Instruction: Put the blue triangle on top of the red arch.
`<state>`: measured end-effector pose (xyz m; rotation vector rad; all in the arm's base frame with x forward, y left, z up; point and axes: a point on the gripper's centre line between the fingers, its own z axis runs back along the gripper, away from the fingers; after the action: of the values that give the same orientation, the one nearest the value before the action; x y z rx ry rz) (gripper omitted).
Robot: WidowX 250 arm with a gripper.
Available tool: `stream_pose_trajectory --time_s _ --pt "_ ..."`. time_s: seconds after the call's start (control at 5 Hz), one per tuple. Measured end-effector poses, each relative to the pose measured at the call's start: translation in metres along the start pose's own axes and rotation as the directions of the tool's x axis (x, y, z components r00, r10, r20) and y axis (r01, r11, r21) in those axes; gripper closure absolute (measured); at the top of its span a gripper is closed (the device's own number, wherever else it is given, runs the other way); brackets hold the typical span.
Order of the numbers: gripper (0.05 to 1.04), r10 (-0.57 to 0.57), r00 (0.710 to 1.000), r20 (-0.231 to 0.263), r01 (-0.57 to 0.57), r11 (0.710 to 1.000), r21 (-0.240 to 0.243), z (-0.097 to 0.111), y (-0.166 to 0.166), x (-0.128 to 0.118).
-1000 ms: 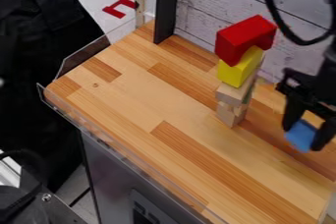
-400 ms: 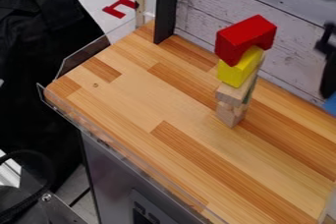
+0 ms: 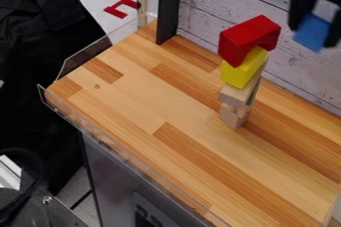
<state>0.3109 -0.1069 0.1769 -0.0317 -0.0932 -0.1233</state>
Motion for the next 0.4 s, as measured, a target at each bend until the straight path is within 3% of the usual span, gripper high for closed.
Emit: stream_pose_trajectory --time_s 0.2,0.4 --pt "0.529 0.08 0.996 0.029 -0.08 0.997 0.005 0.015 0.031 -0.001" --pt "0.529 0.121 0.992 0.02 -0.121 0.993 0.011 0.02 0.05 -0.011"
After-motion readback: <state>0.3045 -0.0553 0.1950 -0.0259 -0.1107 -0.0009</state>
